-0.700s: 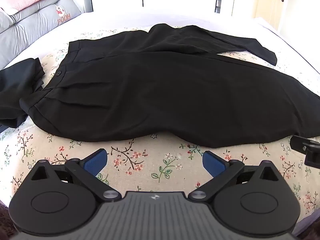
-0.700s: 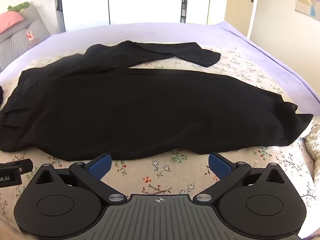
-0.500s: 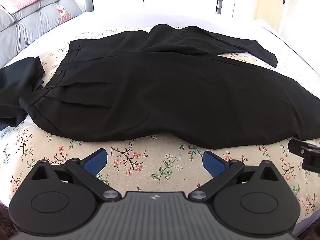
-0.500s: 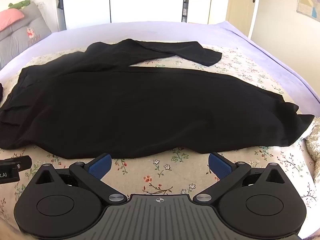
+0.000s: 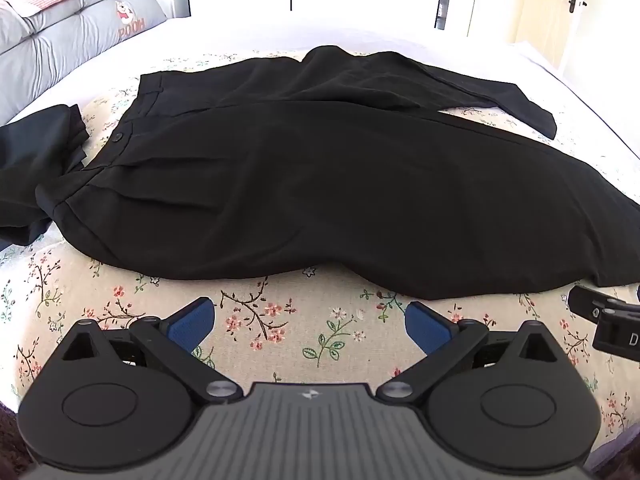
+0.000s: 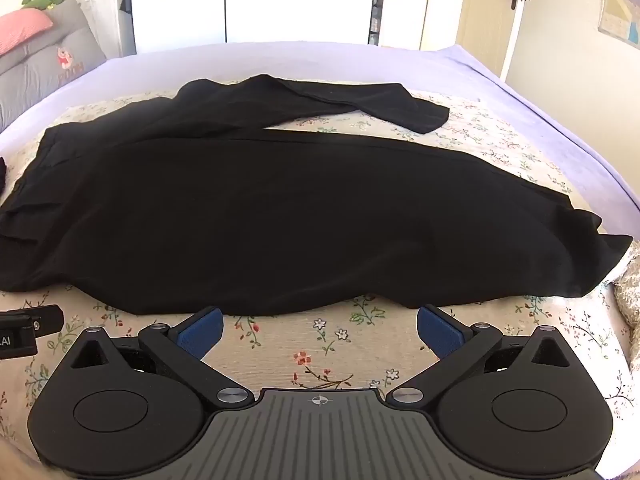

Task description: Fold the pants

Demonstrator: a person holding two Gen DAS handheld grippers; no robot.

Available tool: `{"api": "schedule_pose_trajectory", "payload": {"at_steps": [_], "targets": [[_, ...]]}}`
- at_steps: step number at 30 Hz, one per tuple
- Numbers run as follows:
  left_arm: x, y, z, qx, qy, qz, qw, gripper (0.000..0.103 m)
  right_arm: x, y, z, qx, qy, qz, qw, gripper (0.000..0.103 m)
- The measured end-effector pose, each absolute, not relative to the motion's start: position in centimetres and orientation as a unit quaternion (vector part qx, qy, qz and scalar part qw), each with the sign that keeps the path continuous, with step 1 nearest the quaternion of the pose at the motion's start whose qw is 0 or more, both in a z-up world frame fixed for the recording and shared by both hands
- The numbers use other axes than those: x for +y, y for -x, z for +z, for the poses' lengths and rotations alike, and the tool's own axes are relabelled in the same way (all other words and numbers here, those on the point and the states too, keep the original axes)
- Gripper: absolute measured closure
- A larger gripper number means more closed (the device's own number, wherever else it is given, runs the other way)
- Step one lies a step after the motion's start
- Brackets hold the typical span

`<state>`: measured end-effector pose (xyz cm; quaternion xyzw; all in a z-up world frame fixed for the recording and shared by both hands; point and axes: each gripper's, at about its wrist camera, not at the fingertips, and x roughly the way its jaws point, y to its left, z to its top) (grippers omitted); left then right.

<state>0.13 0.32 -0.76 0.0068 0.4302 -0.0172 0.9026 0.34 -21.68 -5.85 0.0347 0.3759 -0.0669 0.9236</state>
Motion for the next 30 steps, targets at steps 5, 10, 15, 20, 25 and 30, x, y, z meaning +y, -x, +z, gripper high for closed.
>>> {"api": "schedule_pose_trajectory", "payload": {"at_steps": [5, 10, 15, 20, 25, 30], "targets": [[0.53, -0.24, -0.71, 0.433, -0.003, -0.017, 0.901, 0.000, -21.67, -0.32, -5.84, 0.376, -0.034, -0.066, 0.924, 0.000], [0.53, -0.32, -0.66, 0.431, -0.004, -0.017, 0.902, 0.000, -21.74, -0.41, -5.87, 0.377, -0.036, -0.067, 0.923, 0.000], [0.62, -0.41, -0.67, 0.432, -0.003, -0.017, 0.902, 0.000, -21.72, -0.44, -5.96, 0.377, -0.036, -0.066, 0.923, 0.000], [0.70, -0.40, -0.53, 0.430, -0.001, -0.017, 0.903, 0.000, -21.73, -0.46, -6.00, 0.378, -0.037, -0.066, 0.923, 0.000], [0.86, -0.45, -0.40, 0.428, 0.002, -0.015, 0.904, 0.000, -21.83, -0.51, -5.99, 0.375, -0.039, -0.068, 0.924, 0.000], [0.97, -0.24, -0.36, 0.426, 0.002, -0.014, 0.905, 0.000, -21.91, -0.69, -6.09, 0.379, -0.043, -0.072, 0.922, 0.000]]}}
